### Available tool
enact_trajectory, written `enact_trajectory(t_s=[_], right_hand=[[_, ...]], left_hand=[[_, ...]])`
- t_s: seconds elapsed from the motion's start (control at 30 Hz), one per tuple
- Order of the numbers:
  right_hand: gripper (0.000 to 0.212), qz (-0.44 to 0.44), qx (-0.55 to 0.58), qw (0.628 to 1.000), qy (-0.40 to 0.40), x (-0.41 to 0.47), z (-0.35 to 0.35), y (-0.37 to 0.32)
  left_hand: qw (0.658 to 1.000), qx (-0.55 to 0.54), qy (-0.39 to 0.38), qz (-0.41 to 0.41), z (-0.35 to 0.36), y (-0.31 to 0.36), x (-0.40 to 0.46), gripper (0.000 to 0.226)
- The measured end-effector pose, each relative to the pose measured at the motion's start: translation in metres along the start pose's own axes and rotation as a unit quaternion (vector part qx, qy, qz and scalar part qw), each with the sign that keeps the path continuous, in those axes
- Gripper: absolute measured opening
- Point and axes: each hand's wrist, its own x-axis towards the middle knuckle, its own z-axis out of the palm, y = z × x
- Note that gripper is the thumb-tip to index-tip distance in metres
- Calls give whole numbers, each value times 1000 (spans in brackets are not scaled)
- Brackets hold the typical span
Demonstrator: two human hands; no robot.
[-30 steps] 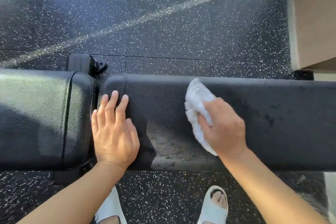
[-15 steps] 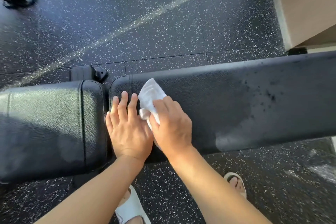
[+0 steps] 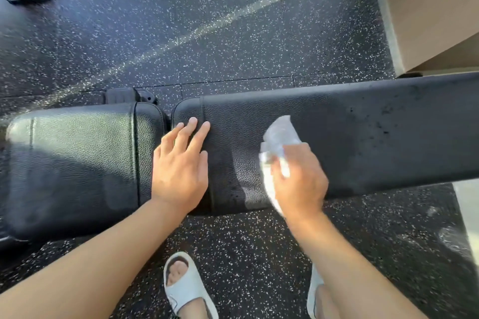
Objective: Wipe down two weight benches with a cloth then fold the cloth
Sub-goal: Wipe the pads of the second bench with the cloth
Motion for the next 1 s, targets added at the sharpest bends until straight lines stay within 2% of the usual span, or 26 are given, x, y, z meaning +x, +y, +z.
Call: enact_trajectory(t_s=[0.1,0.2,0.3,0.37,0.43,0.53,0.63,0.73,0.9,1.0], right_hand=[[29,-100,50,994,8,-34,29,-72],[30,-136,78,988,13,-49,44,-110],[33,-231,77,970,21,-41,35,-79],[33,-285,44,957,17,-29,17,-28],[32,-253,26,967,20,-9,-5,32],[43,-83,-18,996,15,27,-39,104],[25,-2,-37,999,10,32,-41,128],[24,27,-3,999,20,14,-24,88],[28,-163,81,982,50,-39,19,-28],[30,-223,107,968,37,-46,32,-49]], left_hand=[[997,-8,-18,76,-11,-21,3,60],[990,-15,-6,141,-17,-37,-2,54],[990,-8,-8,140,-14,-35,-9,52],[995,3,-25,100,-9,-26,-12,60],[998,-9,-25,48,-6,-14,-14,65],[1000,-29,-8,4,2,-1,-17,64],[999,-45,6,-20,7,5,-18,63],[998,-53,17,-25,8,9,-18,61],[1000,-20,9,-15,6,7,-17,60],[1000,9,-6,10,-1,4,-15,58]])
